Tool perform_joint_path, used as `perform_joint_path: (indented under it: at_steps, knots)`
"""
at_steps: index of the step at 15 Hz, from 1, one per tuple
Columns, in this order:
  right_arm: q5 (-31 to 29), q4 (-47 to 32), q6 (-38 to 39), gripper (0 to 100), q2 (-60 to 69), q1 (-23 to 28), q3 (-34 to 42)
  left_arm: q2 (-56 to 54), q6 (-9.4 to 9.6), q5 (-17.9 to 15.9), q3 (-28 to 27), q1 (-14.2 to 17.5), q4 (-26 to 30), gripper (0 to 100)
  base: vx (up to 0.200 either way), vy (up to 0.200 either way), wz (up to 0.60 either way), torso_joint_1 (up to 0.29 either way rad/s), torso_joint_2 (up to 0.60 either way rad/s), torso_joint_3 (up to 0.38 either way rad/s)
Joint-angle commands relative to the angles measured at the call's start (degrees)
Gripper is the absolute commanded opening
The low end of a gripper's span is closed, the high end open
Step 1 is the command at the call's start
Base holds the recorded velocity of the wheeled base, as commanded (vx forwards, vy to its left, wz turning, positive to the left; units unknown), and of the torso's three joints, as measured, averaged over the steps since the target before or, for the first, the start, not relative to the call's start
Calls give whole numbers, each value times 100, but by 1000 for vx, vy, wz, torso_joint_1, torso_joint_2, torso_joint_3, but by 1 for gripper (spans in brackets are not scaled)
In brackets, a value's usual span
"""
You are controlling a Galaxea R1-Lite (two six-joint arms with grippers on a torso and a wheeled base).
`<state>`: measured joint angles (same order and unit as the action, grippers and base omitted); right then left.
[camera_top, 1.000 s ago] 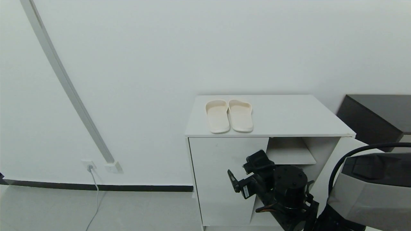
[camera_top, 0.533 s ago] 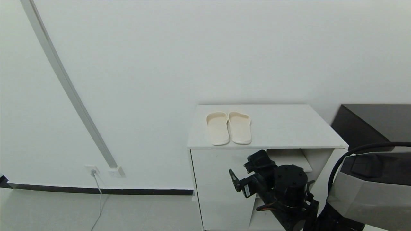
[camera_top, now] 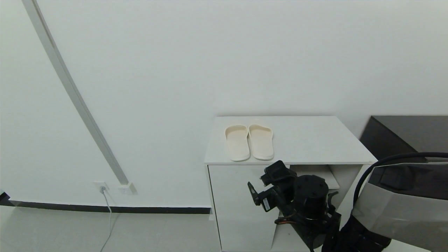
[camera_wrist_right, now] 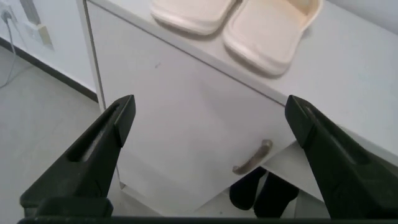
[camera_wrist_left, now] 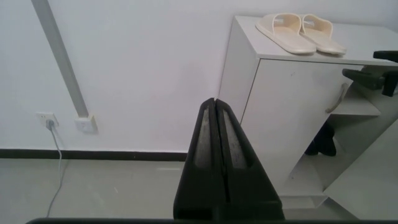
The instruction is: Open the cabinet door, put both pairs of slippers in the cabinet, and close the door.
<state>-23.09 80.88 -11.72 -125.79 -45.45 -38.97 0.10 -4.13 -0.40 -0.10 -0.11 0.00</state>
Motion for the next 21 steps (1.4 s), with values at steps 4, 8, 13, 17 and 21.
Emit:
perform_joint_path:
  at_steps: [4, 8, 13, 17, 21]
  knots:
    - [-126, -3703, 1172, 100, 556, 133, -2431, 8, 44, -4, 1, 2, 0, 0, 0, 0, 0, 0, 0, 0]
    - [-1259, -4933, 1839, 100, 398, 97, -3872, 8, 44, -4, 1, 2, 0, 0, 0, 0, 0, 0, 0, 0]
    - [-1259, -4924, 1980, 100, 240, 62, -3890, 8, 9, -4, 1, 2, 0, 0, 0, 0, 0, 0, 0, 0]
    - [-1277, -4916, 1998, 100, 108, 36, -3872, 8, 9, -4, 1, 2, 0, 0, 100, 0, 0, -2, 1, 2]
    - [-1268, -4916, 2042, 100, -50, 27, -3863, 8, 9, -4, 1, 2, 9, 0, 200, 0, 0, -1, 4, -2]
